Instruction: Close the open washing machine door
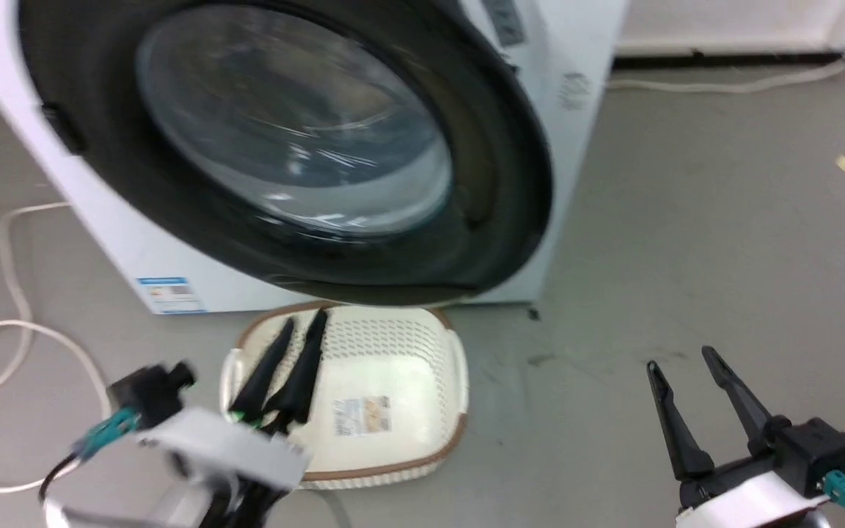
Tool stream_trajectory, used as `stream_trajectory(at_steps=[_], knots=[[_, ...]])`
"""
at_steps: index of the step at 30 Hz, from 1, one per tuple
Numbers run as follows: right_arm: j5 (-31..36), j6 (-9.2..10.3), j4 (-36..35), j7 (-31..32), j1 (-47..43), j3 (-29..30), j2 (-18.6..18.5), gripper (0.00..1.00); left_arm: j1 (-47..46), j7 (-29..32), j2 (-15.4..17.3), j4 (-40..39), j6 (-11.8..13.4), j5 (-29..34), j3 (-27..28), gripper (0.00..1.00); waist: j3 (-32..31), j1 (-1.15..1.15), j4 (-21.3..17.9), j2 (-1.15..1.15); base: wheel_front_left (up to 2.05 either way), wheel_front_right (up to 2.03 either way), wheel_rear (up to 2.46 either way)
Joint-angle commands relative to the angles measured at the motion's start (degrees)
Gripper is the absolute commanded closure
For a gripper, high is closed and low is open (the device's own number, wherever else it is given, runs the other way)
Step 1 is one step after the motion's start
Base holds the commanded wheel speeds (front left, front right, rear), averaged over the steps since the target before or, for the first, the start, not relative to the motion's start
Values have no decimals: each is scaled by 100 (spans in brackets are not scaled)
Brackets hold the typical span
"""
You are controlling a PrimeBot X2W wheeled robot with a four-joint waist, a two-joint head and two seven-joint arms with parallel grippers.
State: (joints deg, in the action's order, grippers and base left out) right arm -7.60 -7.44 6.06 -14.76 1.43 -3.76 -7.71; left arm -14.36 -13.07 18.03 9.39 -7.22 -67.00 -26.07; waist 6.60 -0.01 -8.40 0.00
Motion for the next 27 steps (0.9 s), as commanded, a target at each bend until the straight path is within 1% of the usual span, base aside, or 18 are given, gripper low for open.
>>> stream_trajectory(at_steps=[1, 2, 3, 4, 5, 7, 8, 10, 11, 15, 18, 19, 20, 23, 27], knots=[[5, -5, -48, -24, -69, 8, -38, 0, 119, -91, 72, -18, -25, 255, 69, 0, -290, 1, 348, 0, 0, 0, 0], [7, -5, -60, -24, -101, 9, -41, 0, 211, -152, 184, -25, 50, 705, 149, 0, -335, 1, 417, 0, 0, 0, 0], [12, -5, -74, -24, -134, 2, -41, 0, 287, -179, 308, -65, 241, 1329, 218, 0, -375, 1, 485, 0, 0, 0, 0], [17, -5, -92, -24, -163, -6, -40, 0, 364, -185, 339, -191, 491, 1978, 393, 0, -406, 1, 553, 0, 0, 0, 0], [13, -5, -102, -24, -188, -19, -36, 0, 479, -188, 292, -366, 698, 2547, 559, 0, -434, 1, 616, 0, 0, 0, 0], [18, -5, -124, -24, -231, -60, -21, 0, 767, -190, 104, -729, 990, 3427, 821, 0, -489, 1, 727, 0, 0, 0, 0], [21, -5, -132, -24, -252, -89, -15, 0, 914, -190, -27, -897, 1091, 3731, 962, 0, -514, 1, 779, 0, 0, 0, 0], [26, -5, -148, -24, -283, -141, -17, 0, 1173, -191, -190, -1097, 1174, 4274, 1115, 0, -544, 1, 891, 0, 0, 0, 0], [35, -5, -177, -24, -333, -166, -36, 0, 1400, -192, -346, -1105, 1214, 4861, 1105, 0, -545, 1, 1088, 0, 0, 0, 0], [-21, -5, -166, -24, -321, -308, -102, 0, 1518, -192, -543, -1087, 1254, 5203, 1222, 0, -460, 1, 1296, 0, 0, 0, 0], [-147, -5, -185, 40, -200, -416, -222, 0, 1518, -192, -661, -1074, 1228, 5357, 1301, 0, -322, 1, 1461, 0, 0, 0, 0], [-208, -5, -210, 59, -126, -449, -293, 73, 1502, -192, -693, -1063, 1208, 5417, 1307, 0, -263, 1, 1519, 0, 0, 0, 0], [-265, -5, -244, 80, -37, -494, -384, 100, 1482, -192, -731, -1054, 1186, 5473, 1300, 0, -194, 1, 1584, 0, 0, 0, 0], [-405, -5, -344, 186, 319, -698, -743, 100, 1389, -192, -858, -1023, 1124, 5626, 1259, 0, 8, 1, 1764, 0, 0, 0, 0], [-799, -5, -384, 432, 932, -922, -1259, 100, 1252, -193, -1046, -957, 1041, 5764, 1209, 0, 320, 1, 2016, 0, 0, 0, 0]])
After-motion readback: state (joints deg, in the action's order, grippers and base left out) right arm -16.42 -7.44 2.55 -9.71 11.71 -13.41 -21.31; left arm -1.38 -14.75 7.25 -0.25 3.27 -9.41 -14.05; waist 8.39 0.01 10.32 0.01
